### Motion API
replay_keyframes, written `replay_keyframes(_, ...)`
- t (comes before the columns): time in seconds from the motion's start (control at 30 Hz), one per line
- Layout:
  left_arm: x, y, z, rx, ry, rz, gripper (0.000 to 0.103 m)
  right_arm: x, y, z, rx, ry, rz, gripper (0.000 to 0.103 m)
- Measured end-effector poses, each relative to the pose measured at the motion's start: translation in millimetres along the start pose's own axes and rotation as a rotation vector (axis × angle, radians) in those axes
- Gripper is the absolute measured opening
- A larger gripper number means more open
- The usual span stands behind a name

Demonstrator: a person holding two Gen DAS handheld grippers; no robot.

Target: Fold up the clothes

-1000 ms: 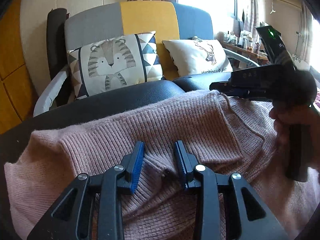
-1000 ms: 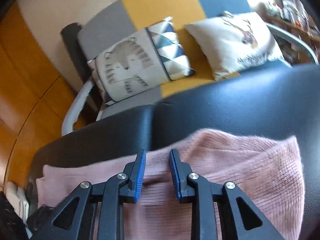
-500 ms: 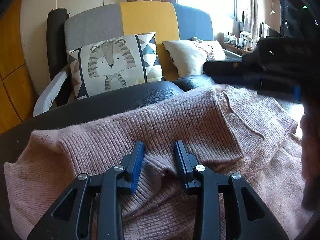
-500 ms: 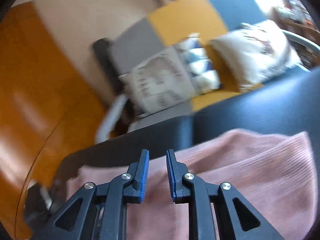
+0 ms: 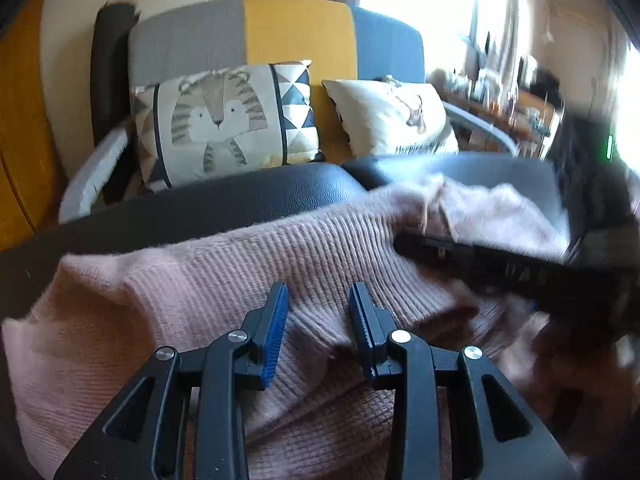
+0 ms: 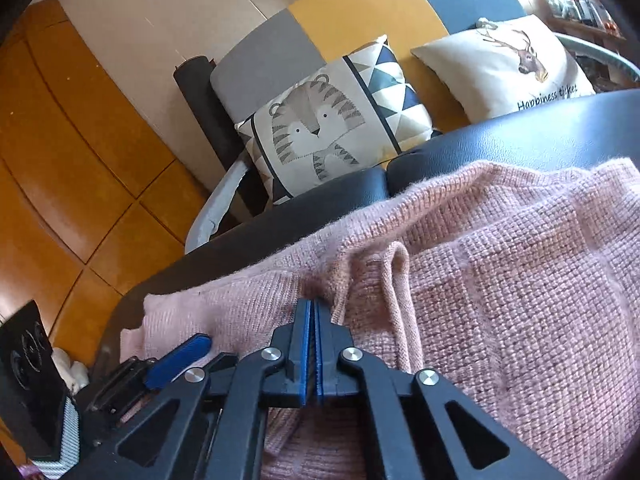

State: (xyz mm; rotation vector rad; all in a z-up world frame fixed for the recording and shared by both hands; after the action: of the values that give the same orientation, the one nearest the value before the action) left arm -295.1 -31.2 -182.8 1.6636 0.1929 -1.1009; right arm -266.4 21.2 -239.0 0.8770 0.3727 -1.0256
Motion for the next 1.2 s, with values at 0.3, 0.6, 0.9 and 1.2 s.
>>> replay_keyframes(0.3, -19, -47, 118, -0.239, 0.165, 0.116, 0.035, -1, 8, -6, -0.088, -0.073, -0.023, 0.0)
replay_keyframes(0.6, -10, -50, 141, -0.358, 0.08, 0.116, 0.04, 0, 7, -5, -0.083, -0.069, -0.027, 0.0)
replay_keyframes(0.9, 30, 14, 123, -0.331, 0.26, 0.094, 0.05, -4, 11, -6, -0.101, -0.084, -0.014, 0.0)
replay_keyframes(1.2, 103, 52, 141, -0.359, 0.261, 0.144, 0.05, 20, 55, 30, -0.002, 0.031, 0.112, 0.025)
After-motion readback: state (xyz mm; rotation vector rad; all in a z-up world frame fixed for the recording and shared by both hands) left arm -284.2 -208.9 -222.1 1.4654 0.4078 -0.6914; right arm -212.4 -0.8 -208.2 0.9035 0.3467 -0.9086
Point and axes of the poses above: each gripper's, at about its wrist camera, not at the fingertips, and y roughly against the way its jaws point, z to its left, x to its underside, the point moved 7 cm from there along -y, roughly the way its jaws point, and after that the axes turned 11 degrees about -x, right-handed, at the moved point
